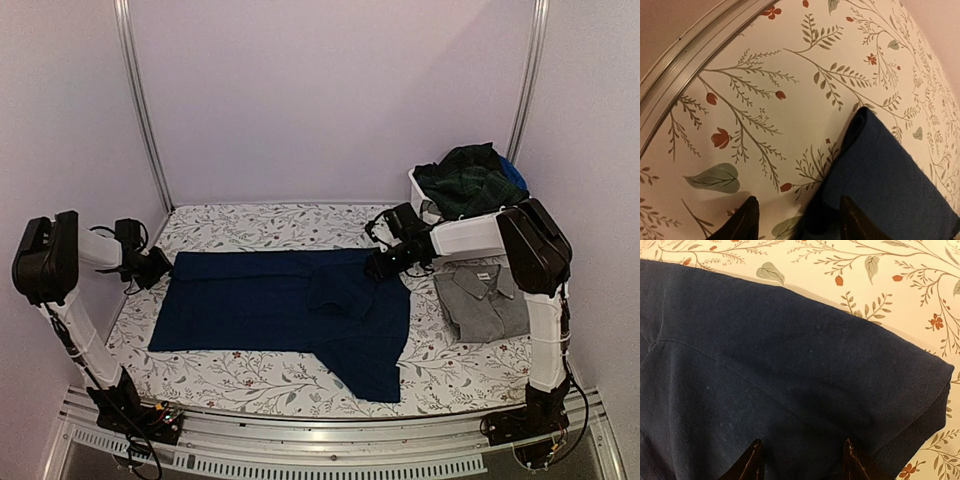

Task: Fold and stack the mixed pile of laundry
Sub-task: Smooth out the 1/3-folded T-shirt at the center of the board.

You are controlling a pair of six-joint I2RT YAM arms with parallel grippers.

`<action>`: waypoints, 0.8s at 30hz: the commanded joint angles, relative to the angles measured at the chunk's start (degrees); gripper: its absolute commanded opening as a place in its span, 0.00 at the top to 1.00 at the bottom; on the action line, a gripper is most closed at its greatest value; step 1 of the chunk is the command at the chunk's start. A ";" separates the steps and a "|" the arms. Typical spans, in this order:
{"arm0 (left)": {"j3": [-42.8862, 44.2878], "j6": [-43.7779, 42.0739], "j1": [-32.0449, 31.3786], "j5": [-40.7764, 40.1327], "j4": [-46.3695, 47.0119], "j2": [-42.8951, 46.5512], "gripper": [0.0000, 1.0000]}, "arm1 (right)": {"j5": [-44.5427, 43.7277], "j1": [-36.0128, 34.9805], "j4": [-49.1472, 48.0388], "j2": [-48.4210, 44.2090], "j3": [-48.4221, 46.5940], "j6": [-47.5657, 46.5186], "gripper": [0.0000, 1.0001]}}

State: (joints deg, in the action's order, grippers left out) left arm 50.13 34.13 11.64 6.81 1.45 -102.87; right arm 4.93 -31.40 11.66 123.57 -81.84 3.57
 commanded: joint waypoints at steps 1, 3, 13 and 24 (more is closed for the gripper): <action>-0.70 0.40 -0.30 1.40 2.42 3.01 0.46 | -2.69 1.34 6.86 4.14 1.34 0.12 0.48; -0.67 -0.05 -0.70 2.08 2.93 3.36 0.47 | -2.57 1.29 6.81 4.26 1.29 0.12 0.48; 1.38 -0.61 -1.18 3.32 -0.13 -2.12 0.60 | -3.13 1.34 6.96 4.47 1.16 -0.06 0.48; 4.35 0.15 0.99 -0.98 -5.51 -4.60 1.00 | -4.60 1.98 6.95 5.32 0.65 -0.43 0.48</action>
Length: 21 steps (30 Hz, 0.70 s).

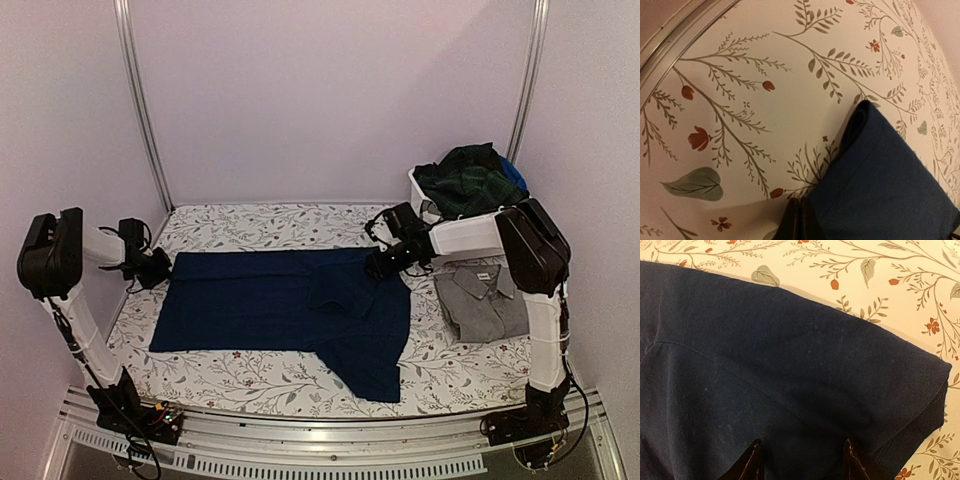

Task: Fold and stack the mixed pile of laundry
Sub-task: Smooth out the 1/3-folded T-shirt at the center of the board.

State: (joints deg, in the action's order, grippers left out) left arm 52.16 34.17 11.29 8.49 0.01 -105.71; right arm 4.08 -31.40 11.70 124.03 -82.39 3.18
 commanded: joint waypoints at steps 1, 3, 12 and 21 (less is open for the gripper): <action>2.94 0.02 1.83 -2.76 -4.51 -2.23 1.00 | -3.77 2.18 6.90 4.97 0.93 -0.02 0.48; 3.97 0.10 2.23 -3.64 -5.02 -3.10 1.00 | -3.73 2.53 7.01 5.32 0.11 -0.09 0.48; 5.24 -1.00 1.17 -1.70 -3.97 -0.92 0.72 | -0.57 2.71 10.00 4.60 -5.65 -0.95 0.47; -2.42 -6.45 -18.92 5.61 5.57 15.21 0.53 | 10.21 -1.63 7.73 -15.51 4.62 0.82 0.45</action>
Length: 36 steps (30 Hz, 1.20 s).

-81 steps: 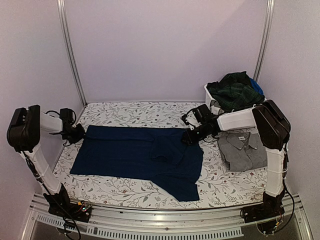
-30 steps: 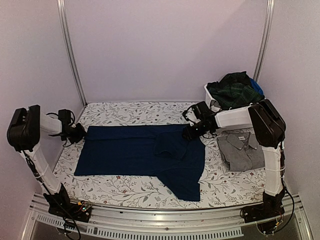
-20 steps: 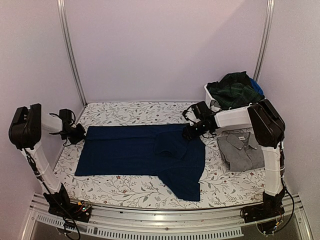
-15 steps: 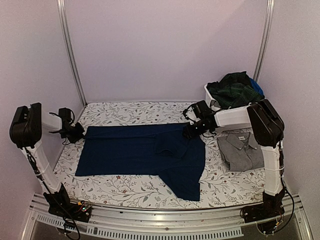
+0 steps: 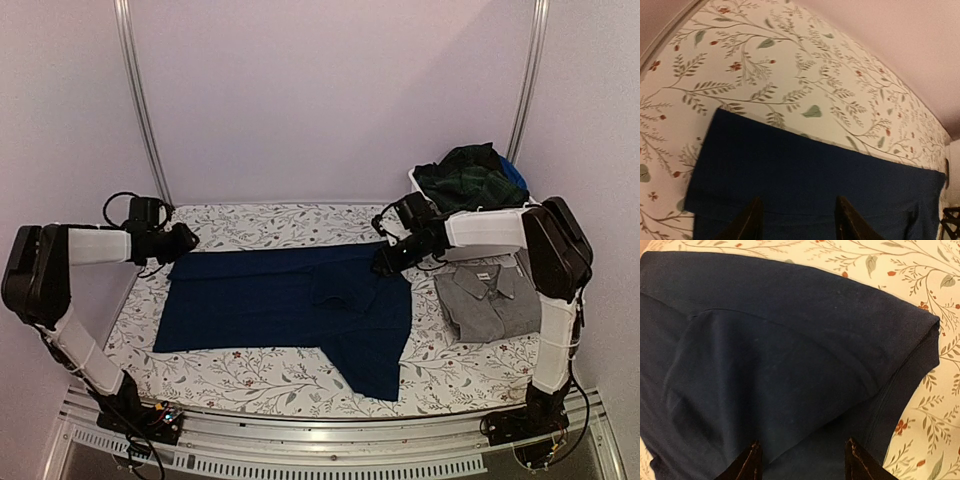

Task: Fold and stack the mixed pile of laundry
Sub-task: Smooth out the 1/3-folded T-shirt at the center of the board, then pick up the 1/3-folded T-shirt from the center of the board.

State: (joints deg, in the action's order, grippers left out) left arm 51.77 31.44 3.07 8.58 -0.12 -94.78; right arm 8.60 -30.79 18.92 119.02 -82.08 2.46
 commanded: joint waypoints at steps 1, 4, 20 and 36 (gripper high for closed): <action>-2.36 -4.57 -13.76 5.29 6.17 4.69 0.55 | 6.48 -2.62 0.09 -12.60 7.03 2.10 0.46; -2.64 -9.04 -22.97 5.08 7.35 4.21 0.57 | 10.36 -2.99 -2.13 -17.09 13.16 5.13 0.50; 10.61 -25.79 -48.32 -4.56 4.46 -14.26 0.57 | 17.48 -3.06 -14.83 -13.15 22.93 22.50 0.55; 19.41 -31.35 -51.65 -10.71 -1.73 -24.14 0.60 | 19.00 -1.30 -18.27 -8.79 23.91 25.02 0.76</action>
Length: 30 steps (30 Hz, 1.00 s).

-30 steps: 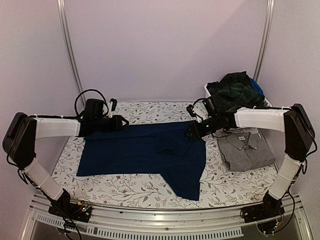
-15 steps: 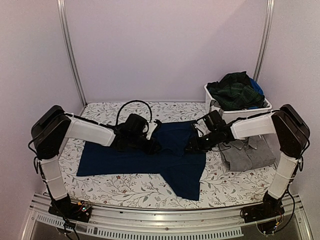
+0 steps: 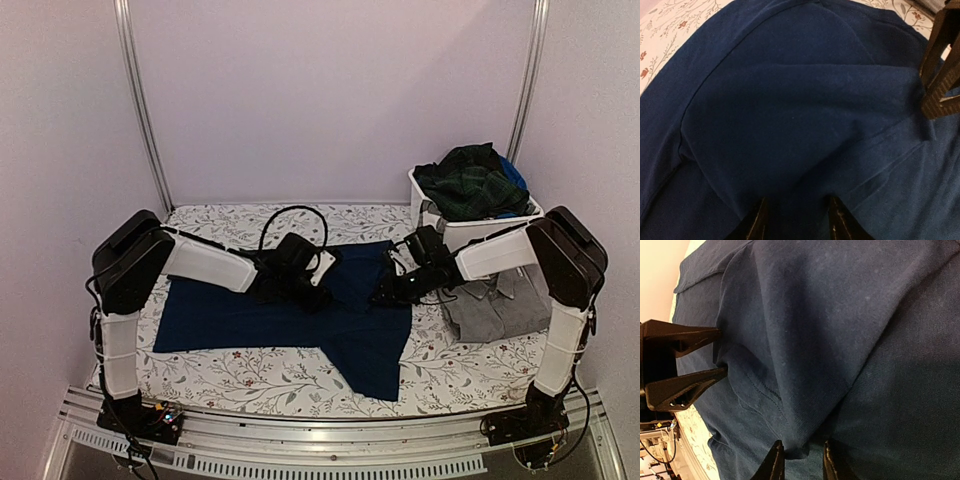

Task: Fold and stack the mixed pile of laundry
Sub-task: Pick up the 1/3-folded T-shirt from the center of the board.

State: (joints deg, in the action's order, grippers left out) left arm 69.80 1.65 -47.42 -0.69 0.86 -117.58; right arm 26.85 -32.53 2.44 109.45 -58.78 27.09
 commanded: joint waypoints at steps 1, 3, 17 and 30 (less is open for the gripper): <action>1.39 -2.13 -1.24 -1.96 -2.90 -1.56 0.60 | 0.75 0.45 -1.82 0.71 0.68 0.28 0.80; 1.27 -3.18 -1.20 -3.72 -3.67 -1.69 0.66 | 0.88 0.53 -1.82 0.68 0.82 0.26 0.86; -6.70 -4.74 0.14 -9.25 -7.83 8.70 0.80 | 5.00 0.63 0.40 -1.92 2.38 -1.15 0.94; -26.38 29.98 11.57 -8.87 -14.14 42.36 0.41 | 1.39 0.36 9.20 -22.86 14.80 -2.51 0.56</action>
State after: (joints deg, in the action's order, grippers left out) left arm 48.16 15.05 -39.99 -8.16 -7.40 -87.50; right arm 28.64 -32.18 7.94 93.08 -50.02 24.16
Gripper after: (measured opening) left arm 0.586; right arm 0.445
